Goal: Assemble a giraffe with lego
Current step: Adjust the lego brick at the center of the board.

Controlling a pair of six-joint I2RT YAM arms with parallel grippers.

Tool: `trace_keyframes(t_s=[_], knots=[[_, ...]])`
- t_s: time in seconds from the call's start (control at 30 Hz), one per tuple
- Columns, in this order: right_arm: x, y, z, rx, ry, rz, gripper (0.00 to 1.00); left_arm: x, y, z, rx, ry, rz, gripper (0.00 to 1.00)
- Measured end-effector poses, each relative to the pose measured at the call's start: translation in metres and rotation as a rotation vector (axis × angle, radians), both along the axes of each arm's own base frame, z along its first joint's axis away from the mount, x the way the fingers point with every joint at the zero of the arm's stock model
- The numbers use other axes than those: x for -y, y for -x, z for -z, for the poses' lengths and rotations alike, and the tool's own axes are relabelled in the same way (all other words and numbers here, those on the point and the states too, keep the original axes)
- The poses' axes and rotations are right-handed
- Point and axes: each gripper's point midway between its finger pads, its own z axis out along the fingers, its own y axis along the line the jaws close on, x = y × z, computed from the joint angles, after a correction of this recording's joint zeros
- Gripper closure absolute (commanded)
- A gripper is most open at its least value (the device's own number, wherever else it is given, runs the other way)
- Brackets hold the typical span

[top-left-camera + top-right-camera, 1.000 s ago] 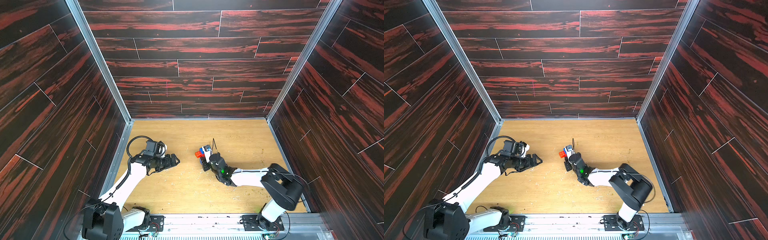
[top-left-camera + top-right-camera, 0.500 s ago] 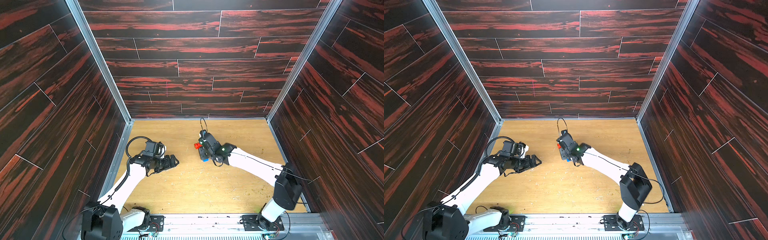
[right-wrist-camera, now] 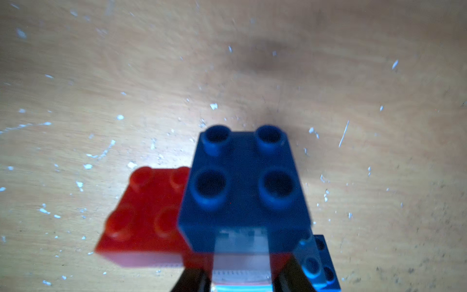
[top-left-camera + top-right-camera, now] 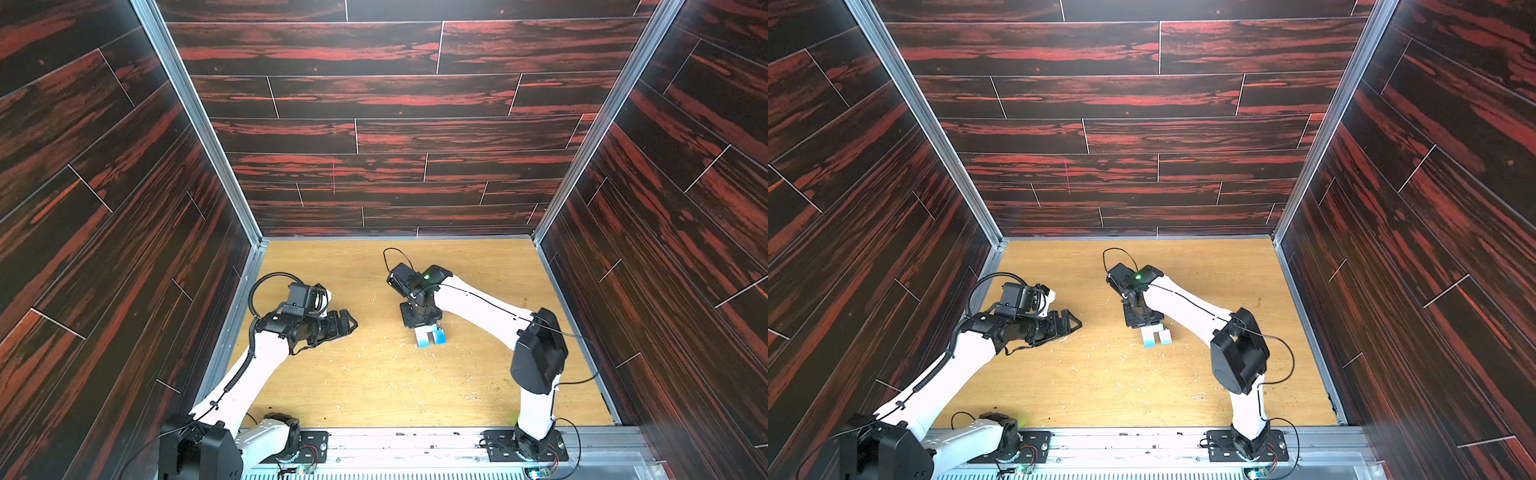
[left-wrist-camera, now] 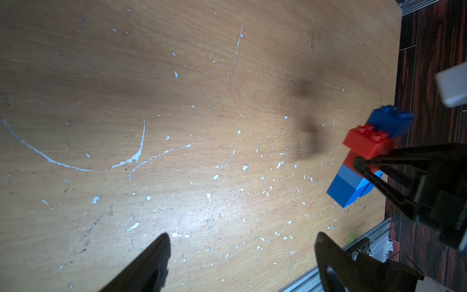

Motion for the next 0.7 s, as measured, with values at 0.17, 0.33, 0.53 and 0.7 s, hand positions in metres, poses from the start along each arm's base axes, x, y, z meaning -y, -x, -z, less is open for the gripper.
trace_keyframes(t_s=[0.17, 0.33, 0.53, 0.7], knots=[[0.008, 0.004, 0.015, -0.106, -0.012, 0.064, 0.84, 0.001, 0.002, -0.003, 0.010, 0.008, 0.003, 0.10], [0.009, 0.002, 0.027, -0.182, -0.037, 0.103, 0.85, 0.002, 0.004, -0.003, 0.008, 0.016, 0.006, 0.10], [0.013, -0.004, 0.043, -0.259, -0.052, 0.148, 0.88, 0.003, 0.006, 0.000, -0.002, 0.019, 0.011, 0.10], [0.016, -0.013, 0.058, -0.300, -0.031, 0.159, 0.90, 0.004, 0.007, 0.000, -0.004, 0.023, 0.017, 0.10]])
